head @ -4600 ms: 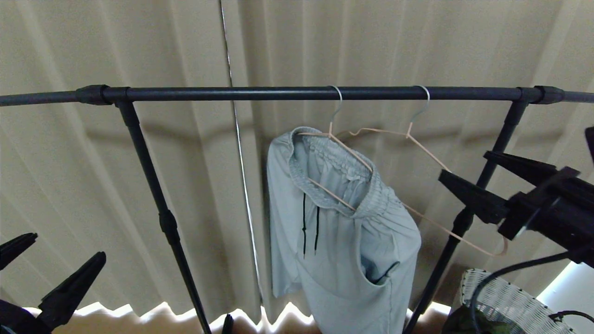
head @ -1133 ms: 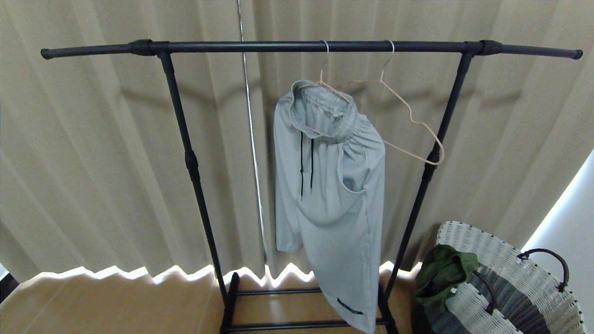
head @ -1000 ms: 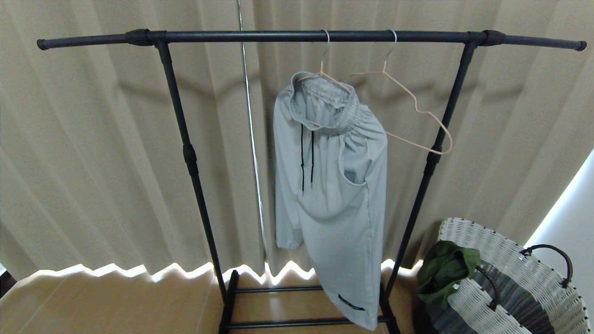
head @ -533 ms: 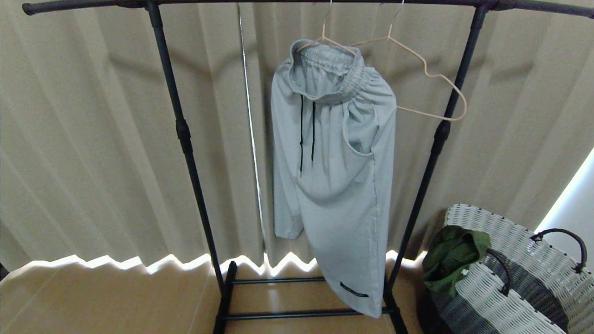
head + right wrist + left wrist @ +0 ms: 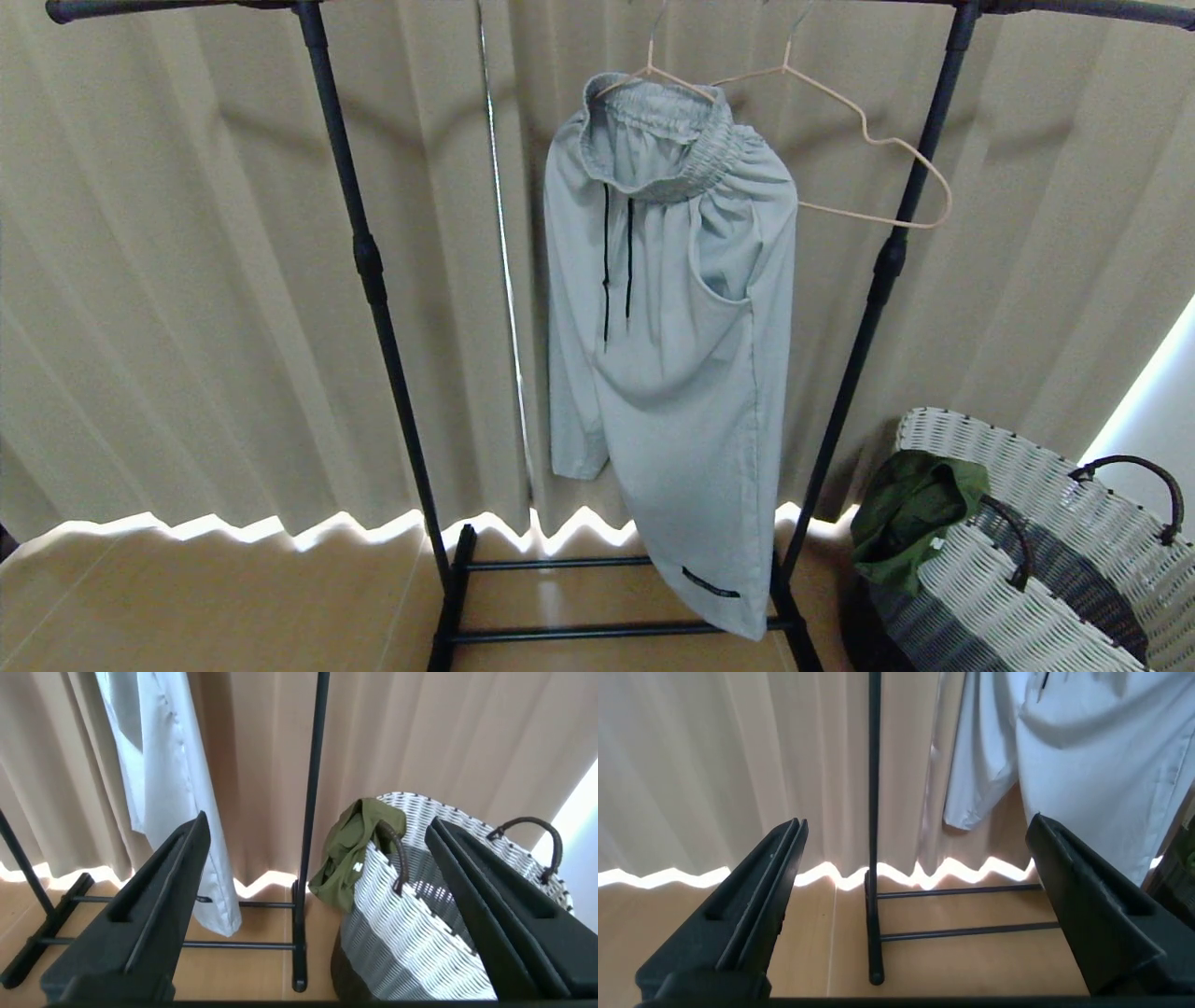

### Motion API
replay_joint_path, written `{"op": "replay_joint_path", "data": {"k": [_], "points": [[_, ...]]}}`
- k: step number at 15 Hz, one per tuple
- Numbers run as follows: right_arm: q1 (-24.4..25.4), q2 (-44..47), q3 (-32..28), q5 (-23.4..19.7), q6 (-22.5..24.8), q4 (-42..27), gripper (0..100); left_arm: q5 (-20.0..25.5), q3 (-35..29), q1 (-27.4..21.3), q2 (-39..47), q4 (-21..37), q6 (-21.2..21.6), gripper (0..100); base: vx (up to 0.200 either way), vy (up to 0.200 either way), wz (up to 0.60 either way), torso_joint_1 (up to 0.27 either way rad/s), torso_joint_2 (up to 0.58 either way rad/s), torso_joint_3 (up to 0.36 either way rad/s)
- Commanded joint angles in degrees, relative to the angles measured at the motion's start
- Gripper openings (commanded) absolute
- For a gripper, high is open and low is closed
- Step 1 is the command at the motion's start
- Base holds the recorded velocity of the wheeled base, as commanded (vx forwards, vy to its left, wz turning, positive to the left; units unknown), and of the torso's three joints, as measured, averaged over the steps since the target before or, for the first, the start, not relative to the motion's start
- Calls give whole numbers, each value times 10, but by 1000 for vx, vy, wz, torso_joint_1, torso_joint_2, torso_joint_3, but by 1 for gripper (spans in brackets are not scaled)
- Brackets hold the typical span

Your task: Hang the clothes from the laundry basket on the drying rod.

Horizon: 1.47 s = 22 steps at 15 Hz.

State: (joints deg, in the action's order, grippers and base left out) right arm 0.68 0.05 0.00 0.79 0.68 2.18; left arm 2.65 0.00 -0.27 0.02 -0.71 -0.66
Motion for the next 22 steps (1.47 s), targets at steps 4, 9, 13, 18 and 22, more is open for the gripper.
{"op": "replay_joint_path", "data": {"k": [4,9,13,18,22], "points": [[0,0,0,-6,1,0,100,0,0,0,0,0,0,100,0,0,0,-15,115,80],[0,0,0,-5,-2,0,100,1,0,0,0,0,0,100,0,0,0,0,0,0],[0,0,0,-5,0,0,100,-1,0,0,0,0,3,100,0,0,0,0,0,0],[0,0,0,-4,-2,1,100,-2,0,0,0,1,5,100,0,-160,0,0,2,4],[0,0,0,-3,-2,0,100,-2,0,-1,0,1,4,100,0,-200,0,6,4,2]]}}
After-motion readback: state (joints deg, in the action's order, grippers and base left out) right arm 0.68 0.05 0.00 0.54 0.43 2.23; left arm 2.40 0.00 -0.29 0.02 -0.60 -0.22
